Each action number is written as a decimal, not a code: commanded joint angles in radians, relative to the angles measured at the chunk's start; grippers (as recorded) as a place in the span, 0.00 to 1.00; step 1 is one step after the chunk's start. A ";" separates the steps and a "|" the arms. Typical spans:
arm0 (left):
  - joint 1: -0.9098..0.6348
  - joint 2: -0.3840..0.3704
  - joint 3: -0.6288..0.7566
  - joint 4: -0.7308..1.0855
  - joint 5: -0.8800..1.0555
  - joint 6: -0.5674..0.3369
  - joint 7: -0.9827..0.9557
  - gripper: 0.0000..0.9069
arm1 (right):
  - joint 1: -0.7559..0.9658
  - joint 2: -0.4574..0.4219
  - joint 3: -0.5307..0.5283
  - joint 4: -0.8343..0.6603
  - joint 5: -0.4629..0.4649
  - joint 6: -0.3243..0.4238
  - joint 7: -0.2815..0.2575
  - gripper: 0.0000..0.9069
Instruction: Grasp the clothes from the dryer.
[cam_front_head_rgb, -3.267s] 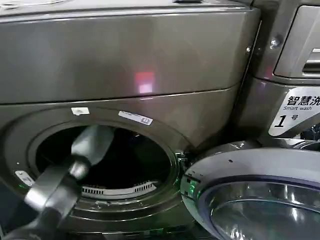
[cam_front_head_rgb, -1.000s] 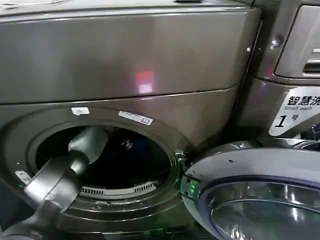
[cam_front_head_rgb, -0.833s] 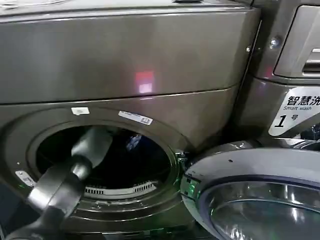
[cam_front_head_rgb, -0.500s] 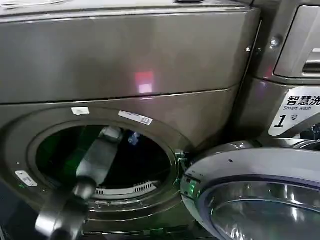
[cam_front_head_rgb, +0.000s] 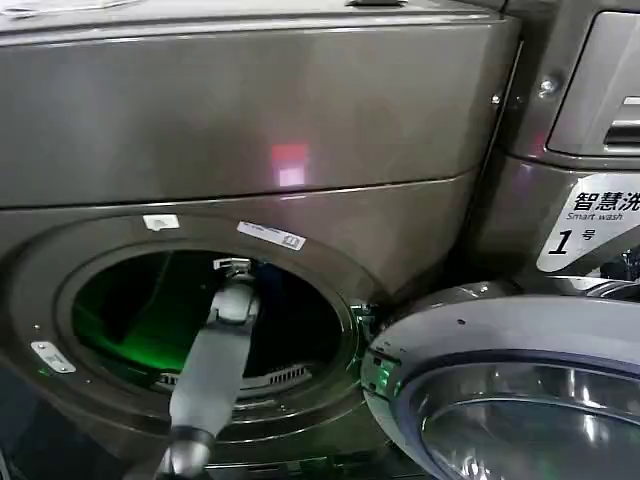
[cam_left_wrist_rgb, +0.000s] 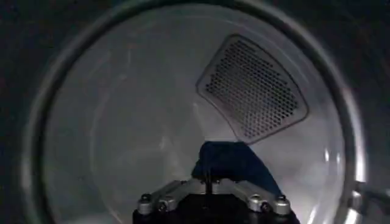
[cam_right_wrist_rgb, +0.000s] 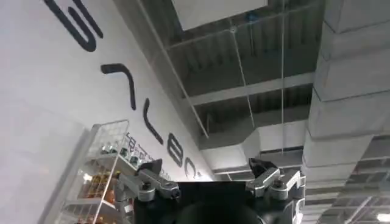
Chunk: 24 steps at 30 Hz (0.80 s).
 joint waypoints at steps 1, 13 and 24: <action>0.071 -0.034 -0.043 -0.079 0.054 0.001 -0.078 0.00 | 0.000 -0.001 0.005 0.000 0.010 0.005 0.000 1.00; 0.057 -0.030 -0.045 -0.067 0.055 0.028 -0.052 0.00 | -0.001 0.006 0.022 0.002 0.015 -0.001 -0.010 1.00; 0.071 -0.018 -0.039 -0.091 0.049 0.043 -0.041 0.00 | -0.004 0.008 0.030 0.003 0.015 -0.007 -0.015 1.00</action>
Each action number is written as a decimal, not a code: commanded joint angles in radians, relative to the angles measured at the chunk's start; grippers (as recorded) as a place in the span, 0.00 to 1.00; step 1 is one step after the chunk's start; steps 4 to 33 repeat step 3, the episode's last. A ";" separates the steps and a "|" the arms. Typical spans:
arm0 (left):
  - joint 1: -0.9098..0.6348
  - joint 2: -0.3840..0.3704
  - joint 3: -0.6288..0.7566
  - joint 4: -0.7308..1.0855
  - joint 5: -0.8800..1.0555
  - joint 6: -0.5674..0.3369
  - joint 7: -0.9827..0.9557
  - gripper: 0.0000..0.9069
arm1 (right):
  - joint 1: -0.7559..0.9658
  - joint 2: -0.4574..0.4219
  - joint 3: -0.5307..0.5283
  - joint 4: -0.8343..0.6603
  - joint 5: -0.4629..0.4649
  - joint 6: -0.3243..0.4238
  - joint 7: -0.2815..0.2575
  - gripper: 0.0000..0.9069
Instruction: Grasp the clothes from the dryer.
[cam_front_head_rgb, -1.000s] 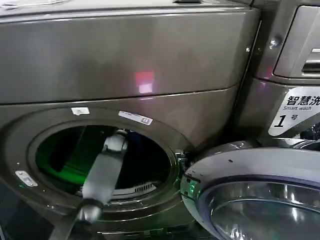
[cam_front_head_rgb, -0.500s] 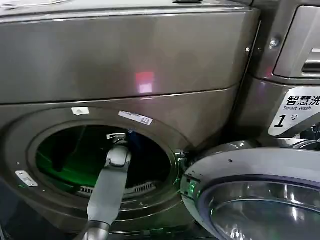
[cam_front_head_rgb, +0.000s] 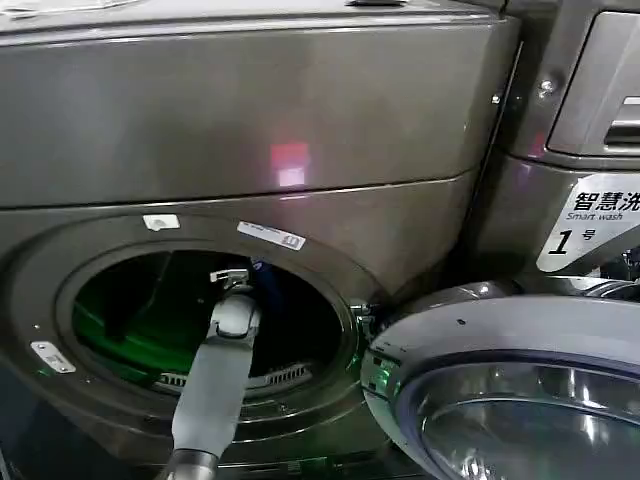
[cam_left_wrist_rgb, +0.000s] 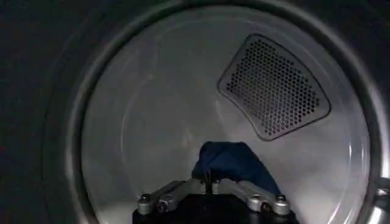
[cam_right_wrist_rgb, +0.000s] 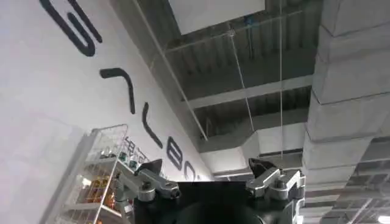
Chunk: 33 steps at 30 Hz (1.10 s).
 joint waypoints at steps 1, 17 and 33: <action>0.011 0.003 0.001 -0.014 0.002 0.006 0.002 0.00 | -0.002 0.001 0.002 0.000 -0.001 -0.001 -0.003 1.00; 0.015 0.006 0.002 -0.020 0.001 0.008 0.002 0.00 | -0.003 0.001 0.003 0.000 -0.001 -0.002 -0.005 1.00; 0.015 0.006 0.002 -0.020 0.001 0.008 0.002 0.00 | -0.003 0.001 0.003 0.000 -0.001 -0.002 -0.005 1.00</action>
